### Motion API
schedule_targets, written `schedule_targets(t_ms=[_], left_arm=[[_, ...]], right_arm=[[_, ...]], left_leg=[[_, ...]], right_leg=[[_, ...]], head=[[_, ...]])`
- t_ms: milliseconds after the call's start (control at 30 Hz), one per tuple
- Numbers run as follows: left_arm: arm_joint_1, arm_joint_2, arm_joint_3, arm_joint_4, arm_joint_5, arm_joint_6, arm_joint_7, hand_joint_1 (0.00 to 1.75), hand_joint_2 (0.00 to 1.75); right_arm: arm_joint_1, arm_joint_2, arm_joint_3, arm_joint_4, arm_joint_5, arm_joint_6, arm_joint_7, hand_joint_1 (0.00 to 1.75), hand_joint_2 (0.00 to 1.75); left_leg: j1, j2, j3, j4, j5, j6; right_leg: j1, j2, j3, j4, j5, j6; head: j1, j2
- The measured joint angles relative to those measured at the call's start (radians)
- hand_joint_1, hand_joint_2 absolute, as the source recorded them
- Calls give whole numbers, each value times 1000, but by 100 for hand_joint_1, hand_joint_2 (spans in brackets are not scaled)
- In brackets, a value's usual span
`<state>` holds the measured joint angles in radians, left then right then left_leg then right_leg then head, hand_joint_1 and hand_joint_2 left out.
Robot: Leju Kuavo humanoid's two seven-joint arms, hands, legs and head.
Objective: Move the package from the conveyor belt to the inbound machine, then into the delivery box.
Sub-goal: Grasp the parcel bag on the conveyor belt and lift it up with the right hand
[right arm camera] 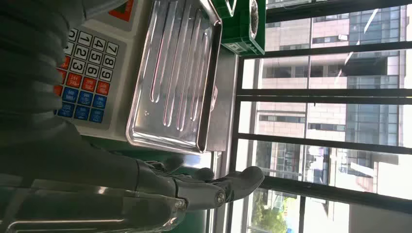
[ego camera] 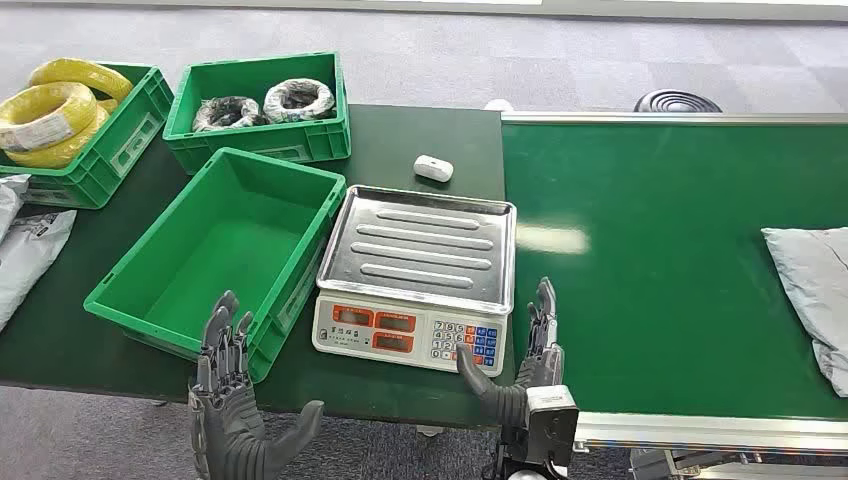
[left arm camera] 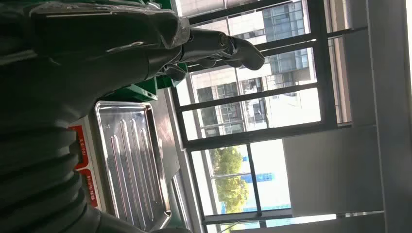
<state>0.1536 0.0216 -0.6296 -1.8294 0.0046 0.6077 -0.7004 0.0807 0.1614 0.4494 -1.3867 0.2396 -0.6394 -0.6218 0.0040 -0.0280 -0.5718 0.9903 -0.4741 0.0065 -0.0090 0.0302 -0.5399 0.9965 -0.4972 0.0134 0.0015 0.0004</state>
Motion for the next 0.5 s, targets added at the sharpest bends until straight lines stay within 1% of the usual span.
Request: schedule_targets(t_ms=[500], left_arm=[[0, -7, 7, 12, 0, -3, 0, 0, 175]], right_arm=[[0, 0, 0, 0, 0, 0, 6, 0, 175]], left_leg=[[0, 0, 0, 0, 0, 0]], right_leg=[[0, 0, 0, 0, 0, 0]], head=[[0, 0]])
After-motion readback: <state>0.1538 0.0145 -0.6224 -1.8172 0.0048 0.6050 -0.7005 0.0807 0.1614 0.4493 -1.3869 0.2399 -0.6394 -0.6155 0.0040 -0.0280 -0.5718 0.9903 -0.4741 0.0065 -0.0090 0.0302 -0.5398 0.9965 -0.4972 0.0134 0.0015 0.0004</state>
